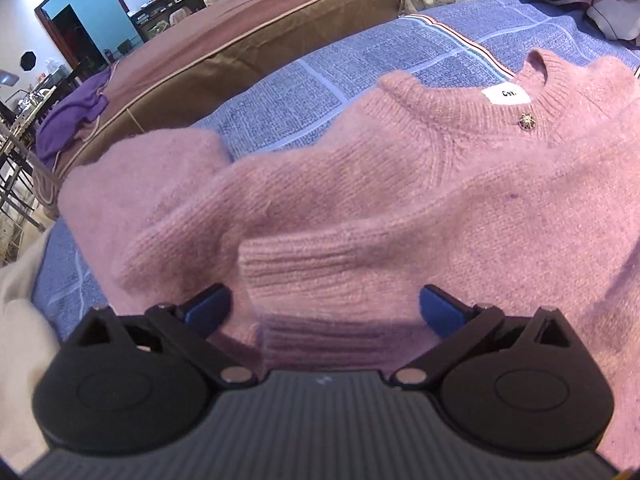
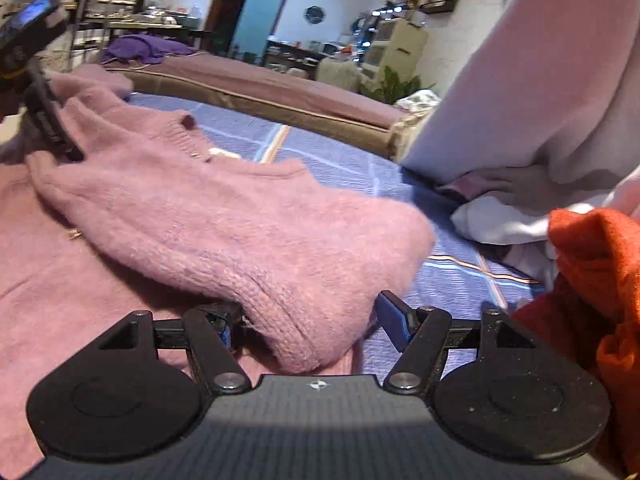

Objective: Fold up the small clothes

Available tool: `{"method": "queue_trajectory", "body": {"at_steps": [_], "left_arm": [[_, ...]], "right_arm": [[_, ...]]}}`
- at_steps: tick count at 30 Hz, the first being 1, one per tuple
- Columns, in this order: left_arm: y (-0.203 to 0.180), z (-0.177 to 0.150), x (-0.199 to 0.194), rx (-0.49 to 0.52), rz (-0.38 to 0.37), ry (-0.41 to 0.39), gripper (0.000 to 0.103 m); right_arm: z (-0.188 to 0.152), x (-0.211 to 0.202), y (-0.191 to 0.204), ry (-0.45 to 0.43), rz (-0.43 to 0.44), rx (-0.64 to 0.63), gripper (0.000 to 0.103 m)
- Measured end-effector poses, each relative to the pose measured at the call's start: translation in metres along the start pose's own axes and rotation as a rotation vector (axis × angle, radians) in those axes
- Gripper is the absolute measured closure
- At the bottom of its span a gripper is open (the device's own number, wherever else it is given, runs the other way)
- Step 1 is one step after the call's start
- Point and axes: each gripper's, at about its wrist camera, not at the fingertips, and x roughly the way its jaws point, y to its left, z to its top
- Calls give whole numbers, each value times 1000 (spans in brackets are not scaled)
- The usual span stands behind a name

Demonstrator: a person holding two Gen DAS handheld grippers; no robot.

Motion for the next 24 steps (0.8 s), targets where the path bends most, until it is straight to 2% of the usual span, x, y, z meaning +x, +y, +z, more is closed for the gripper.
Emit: {"method": "queue_trajectory", "body": {"at_steps": [1,2,3,4,5,7,8,10,12,13,14,16,18,19,20,22,24], "left_arm": [[0,0,0,-2,-1,2,0],[1,1,0,-3,-3,4,0],[1,1,-1,-3,-6,5,0],[1,1,-1,-4,-9,5,0],[2,1,0,-5,-10,5,0],[2,0,-1,-3,-11,3,0],[2,0,-1,-3,-13,3,0],[2,-1,-2,-4,-13,1,0],[1,-2,-1,-2,-9,-8,0],[0,-2,-1,2,-5,-13,0],[0,-3,-1,5,-2,-17,0],[0,-4,-1,7,0,-25,0],[0,-4,-1,7,-4,-31,0],[1,-4,-2,6,-9,-30,0],[3,-2,-5,-1,-18,-26,0],[9,0,-17,-34,-36,-19,0],[18,-2,-39,-114,-51,-54,0]], "right_arm": [[-1,8,-7,40,-32,45,0],[-6,17,-18,81,-26,115,3],[-14,23,-38,112,37,255,49],[-18,22,-52,104,98,331,62],[-16,14,-52,78,53,273,63],[-4,-3,-44,13,-34,97,61],[1,-8,-43,11,-49,57,57],[7,-11,-53,34,-72,77,16],[-6,-4,-70,82,-49,198,7],[-18,5,-74,124,-17,239,8],[-26,9,-71,135,1,226,9],[-27,-9,-48,61,-15,84,18],[-23,-35,-33,7,-12,-22,17],[-22,-44,-31,10,-17,-41,17],[-21,-54,-34,20,-3,-32,17],[-18,-77,-48,6,57,69,17],[-9,-94,-56,-56,173,130,17]]}}
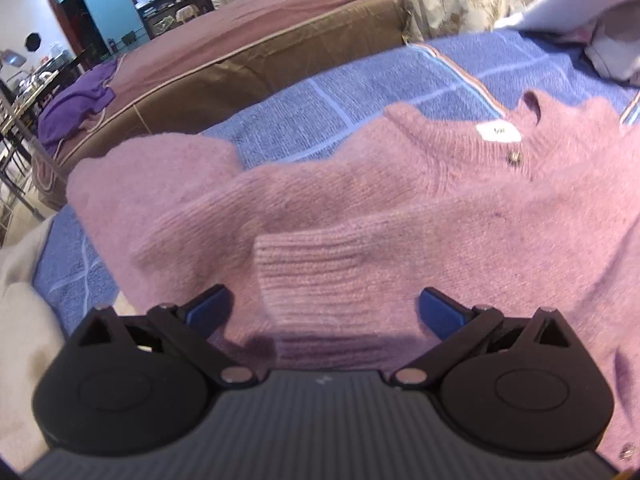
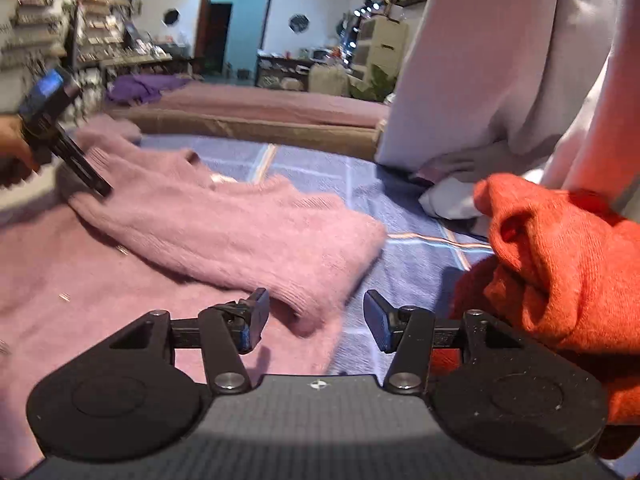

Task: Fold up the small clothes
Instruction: 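Move the left gripper toward the other cardigan sleeve cuff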

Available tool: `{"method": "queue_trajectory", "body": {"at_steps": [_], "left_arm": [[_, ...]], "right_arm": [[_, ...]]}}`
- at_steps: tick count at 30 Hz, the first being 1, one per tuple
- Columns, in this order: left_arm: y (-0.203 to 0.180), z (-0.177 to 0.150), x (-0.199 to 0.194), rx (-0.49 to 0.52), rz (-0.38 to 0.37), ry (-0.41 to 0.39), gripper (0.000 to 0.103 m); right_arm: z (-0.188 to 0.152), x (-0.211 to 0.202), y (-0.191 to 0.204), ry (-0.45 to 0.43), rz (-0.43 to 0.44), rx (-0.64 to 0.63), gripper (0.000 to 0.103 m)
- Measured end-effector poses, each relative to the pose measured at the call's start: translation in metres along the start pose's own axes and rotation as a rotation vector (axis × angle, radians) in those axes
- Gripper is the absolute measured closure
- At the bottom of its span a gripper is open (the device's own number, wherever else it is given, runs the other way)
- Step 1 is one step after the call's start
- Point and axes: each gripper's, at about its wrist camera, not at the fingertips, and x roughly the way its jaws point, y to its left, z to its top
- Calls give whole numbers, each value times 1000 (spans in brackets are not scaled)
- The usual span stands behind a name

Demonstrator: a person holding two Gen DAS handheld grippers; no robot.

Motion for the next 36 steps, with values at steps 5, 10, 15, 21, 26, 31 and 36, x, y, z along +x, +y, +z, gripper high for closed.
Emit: {"method": "queue_trajectory", "body": {"at_steps": [5,10,15,21,26,31,36], "left_arm": [[-6,-19,-57,13,-29,-62,1],[-39,-36,-61,144,14,-90,2],[-44,-42,-3,107,63,-10,0],[-41,-42,5,99,32,-7,0],[9,-54,-46,-79,-35,-154,0],[124,-49,-71,-427,-74,-231,0],[234,-15,-41,-618,4,-197,2]], "right_arm": [[39,18,30,-52,136,-42,20],[61,82,68,55,243,-61,21],[43,137,74,203,186,-22,10],[20,145,70,260,187,-22,8],[47,109,71,174,263,24,0],[57,84,97,133,363,-14,0],[60,80,130,124,420,-61,0]]}}
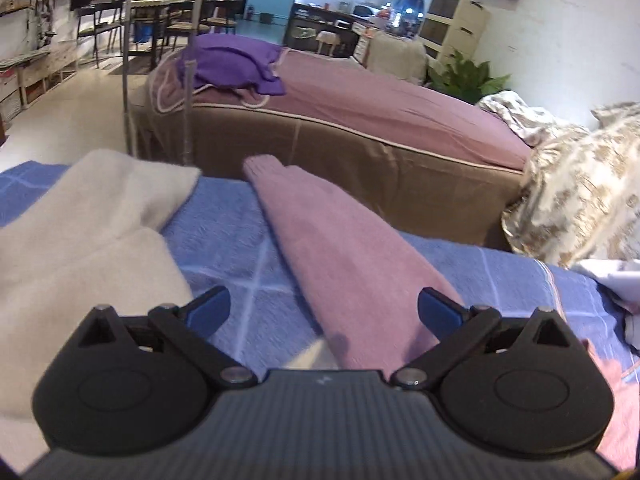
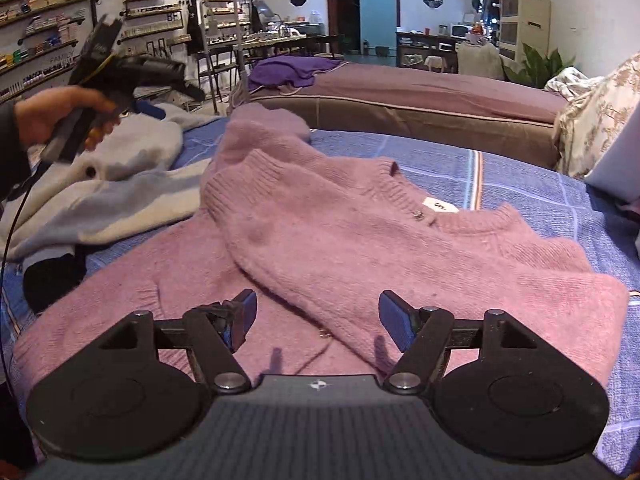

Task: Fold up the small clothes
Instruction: 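Move the left gripper toward the other cardigan sleeve cuff, then grasp the sleeve cuff with the left gripper and lift it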

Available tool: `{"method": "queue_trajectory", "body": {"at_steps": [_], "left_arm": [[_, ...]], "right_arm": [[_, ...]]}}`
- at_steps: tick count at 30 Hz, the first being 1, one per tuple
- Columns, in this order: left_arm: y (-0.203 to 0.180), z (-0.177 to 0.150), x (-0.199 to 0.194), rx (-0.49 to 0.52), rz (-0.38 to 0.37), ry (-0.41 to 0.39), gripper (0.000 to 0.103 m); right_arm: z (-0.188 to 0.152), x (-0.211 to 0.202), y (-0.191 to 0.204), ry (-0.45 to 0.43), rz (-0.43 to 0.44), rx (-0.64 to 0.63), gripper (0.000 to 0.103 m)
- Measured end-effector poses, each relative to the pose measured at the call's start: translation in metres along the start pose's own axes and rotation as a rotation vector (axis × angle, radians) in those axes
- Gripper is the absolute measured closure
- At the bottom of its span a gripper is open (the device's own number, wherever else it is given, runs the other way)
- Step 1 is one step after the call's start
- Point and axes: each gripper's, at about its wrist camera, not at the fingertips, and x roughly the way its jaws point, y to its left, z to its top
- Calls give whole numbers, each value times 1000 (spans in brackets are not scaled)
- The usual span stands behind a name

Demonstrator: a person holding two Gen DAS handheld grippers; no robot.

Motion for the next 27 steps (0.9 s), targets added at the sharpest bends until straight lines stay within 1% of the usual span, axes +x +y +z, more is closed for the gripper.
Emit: {"method": "queue_trajectory", "body": {"at_steps": [2,3,4,5,6,9,10,11,12,14,15,16,17,18,19,20,21,22,23,24,25,27], "left_arm": [[12,25,25,-14,7,-16,2],[17,32,36,-25,-5,-21,2],[21,38,51,-40,-35,-23,2],[23,40,68,-37,-52,-10,2],[23,41,83,-32,-42,10,2],[24,35,129,-55,44,46,2],[27,32,140,-81,47,47,3],[30,30,151,-116,27,47,3],[34,29,159,-150,-10,37,5],[35,30,170,-182,-55,2,11],[34,32,174,-186,-73,-10,22],[32,36,179,-184,-103,-6,44],[31,40,185,-188,-118,10,50],[31,44,189,-190,-115,19,53],[33,46,194,-213,-119,36,53],[38,49,197,-257,-131,50,54],[43,49,198,-289,-143,51,59],[47,49,196,-296,-146,43,78],[48,49,192,-277,-143,29,89],[47,48,186,-243,-146,5,92],[45,49,179,-220,-157,-12,92],[40,50,167,-214,-233,-26,92]], "right_arm": [[2,4,6,2,2,5,0],[2,6,7,6,8,12,0],[2,6,6,7,8,24,0],[2,6,6,1,2,38,0],[0,6,3,-6,-9,52,0],[-5,6,-9,3,-51,116,0],[-7,5,-14,11,-58,144,0],[-9,6,-19,21,-63,171,0],[-11,7,-24,31,-69,195,0],[-17,10,-32,58,-96,209,0],[-19,11,-35,75,-115,218,0],[-22,13,-39,90,-123,233,0],[-24,14,-42,99,-124,250,0],[-27,15,-46,103,-122,268,0],[-29,16,-48,105,-121,281,0],[-30,18,-49,110,-122,287,0],[-32,20,-49,116,-124,286,0],[-32,21,-48,119,-126,282,0],[-33,22,-47,122,-128,275,0],[-33,23,-45,126,-127,266,0],[-32,24,-43,131,-127,255,0],[-33,23,-41,128,-121,248,0]]}}
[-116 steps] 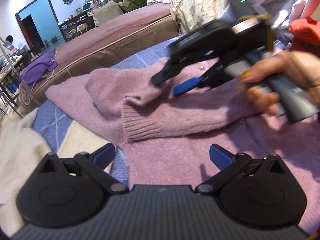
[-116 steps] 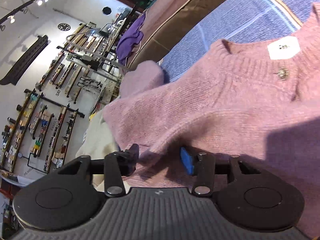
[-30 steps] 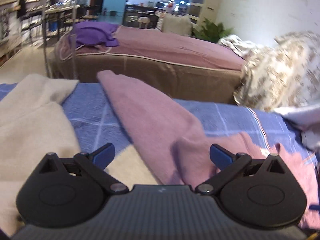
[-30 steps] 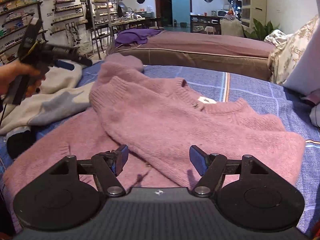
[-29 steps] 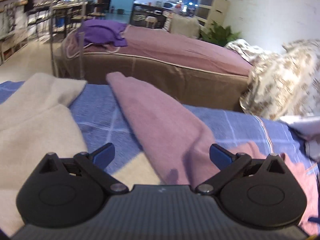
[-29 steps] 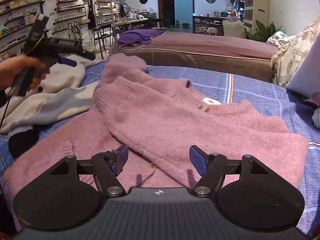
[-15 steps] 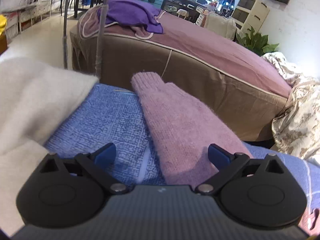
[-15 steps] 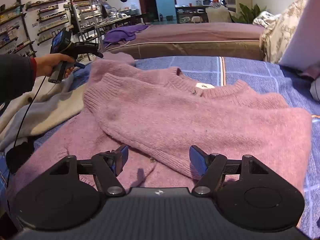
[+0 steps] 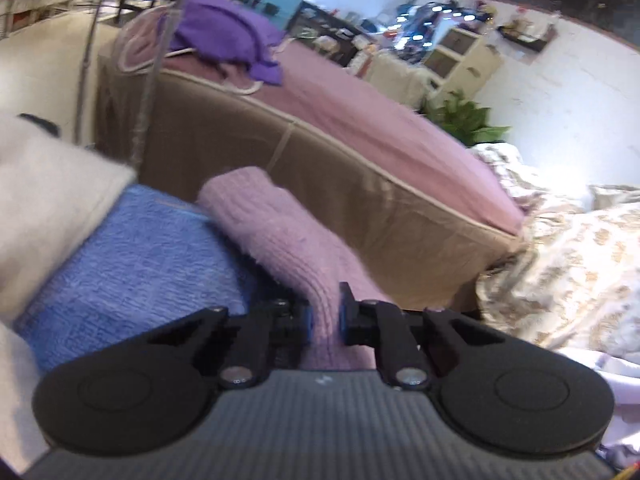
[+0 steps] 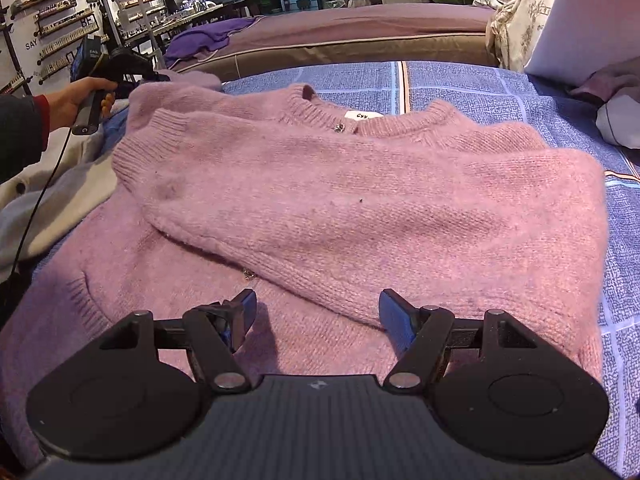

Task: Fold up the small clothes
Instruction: 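Grasp the sleeve cuff with the left gripper and lift it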

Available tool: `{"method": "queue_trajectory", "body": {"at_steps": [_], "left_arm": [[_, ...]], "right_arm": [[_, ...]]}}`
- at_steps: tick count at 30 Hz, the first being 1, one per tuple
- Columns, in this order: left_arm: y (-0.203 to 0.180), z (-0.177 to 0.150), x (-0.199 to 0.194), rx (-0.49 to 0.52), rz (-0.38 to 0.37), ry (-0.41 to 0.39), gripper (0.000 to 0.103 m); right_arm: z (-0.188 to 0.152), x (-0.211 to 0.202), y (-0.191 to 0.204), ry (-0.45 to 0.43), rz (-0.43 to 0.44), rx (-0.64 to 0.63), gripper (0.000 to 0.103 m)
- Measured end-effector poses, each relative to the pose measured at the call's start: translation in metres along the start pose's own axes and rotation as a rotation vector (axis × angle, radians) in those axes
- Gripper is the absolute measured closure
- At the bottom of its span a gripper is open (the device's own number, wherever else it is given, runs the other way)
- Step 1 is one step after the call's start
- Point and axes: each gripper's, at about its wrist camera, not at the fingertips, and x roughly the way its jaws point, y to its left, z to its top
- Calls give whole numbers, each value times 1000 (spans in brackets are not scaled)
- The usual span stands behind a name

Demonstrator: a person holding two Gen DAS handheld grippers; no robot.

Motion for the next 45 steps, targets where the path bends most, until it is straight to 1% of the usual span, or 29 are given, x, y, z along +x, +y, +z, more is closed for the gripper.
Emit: {"method": "queue_trajectory", "body": {"at_steps": [1,4,6,7,10,12,13,14,16,18,20,22,23,24,25,27,28,29,30,31,32,35,37,39,40,41,42,44,45], "left_arm": [[-2,1,-4,-16,-29,0,92],[-10,2,-21,-48,-75,-30,92],[-10,3,-34,-81,-81,-61,92],[-8,4,-44,-94,-80,-92,93],[4,3,-92,-127,-84,-205,93],[20,-6,-134,-136,-91,-282,93],[30,-11,-155,-134,-83,-299,93],[41,-19,-178,-139,-54,-322,93],[58,-34,-217,-170,-18,-349,93],[73,-51,-249,-198,3,-375,93],[77,-64,-269,-163,40,-374,93],[83,-73,-279,-181,24,-375,92],[86,-76,-283,-208,17,-384,92],[88,-79,-284,-229,13,-390,92],[91,-83,-286,-237,8,-389,92],[90,-85,-287,-211,22,-386,92],[88,-84,-286,-198,12,-382,92],[87,-84,-287,-192,-7,-377,92],[86,-85,-288,-189,-17,-374,92],[83,-85,-288,-187,-24,-375,92],[80,-85,-289,-182,-40,-374,92],[60,-83,-290,-113,-64,-376,92],[35,-82,-290,-44,-107,-377,92],[-2,-83,-292,51,-166,-374,92],[-25,-85,-292,110,-194,-373,92],[-53,-86,-290,176,-224,-370,91],[-80,-89,-286,227,-264,-359,89],[-138,-101,-277,318,-352,-320,88],[-166,-110,-270,347,-400,-291,86]], "right_arm": [[-1,0,0,0,7,1,0],[-3,0,-1,9,8,26,0],[-4,-7,-3,-1,15,73,0],[-4,-13,-4,-17,25,98,0],[-4,-29,-6,-50,15,123,0],[-2,-38,-6,-77,34,127,0],[0,-42,-5,-94,50,130,0],[3,-44,-4,-112,65,133,0],[14,-39,6,-127,109,108,0],[32,-26,26,-135,162,33,2],[50,-10,55,-144,225,-71,12],[70,15,87,-115,270,-151,31],[79,30,100,-107,301,-166,37],[88,46,111,-97,329,-163,51],[96,60,121,-90,329,-161,60],[109,89,138,-95,262,-156,58],[114,107,145,-67,231,-151,57],[118,128,151,-13,210,-149,56],[118,142,154,28,202,-136,53],[118,153,157,40,190,-135,53],[118,156,160,26,176,-140,54],[122,162,161,28,158,-127,55],[122,156,162,22,160,-161,54],[117,141,152,-26,210,-138,51],[115,130,143,-50,243,-87,43],[112,118,131,-65,261,-29,38],[107,102,119,-78,266,40,29],[92,67,92,-118,284,130,26],[83,50,79,-147,286,150,23]]}}
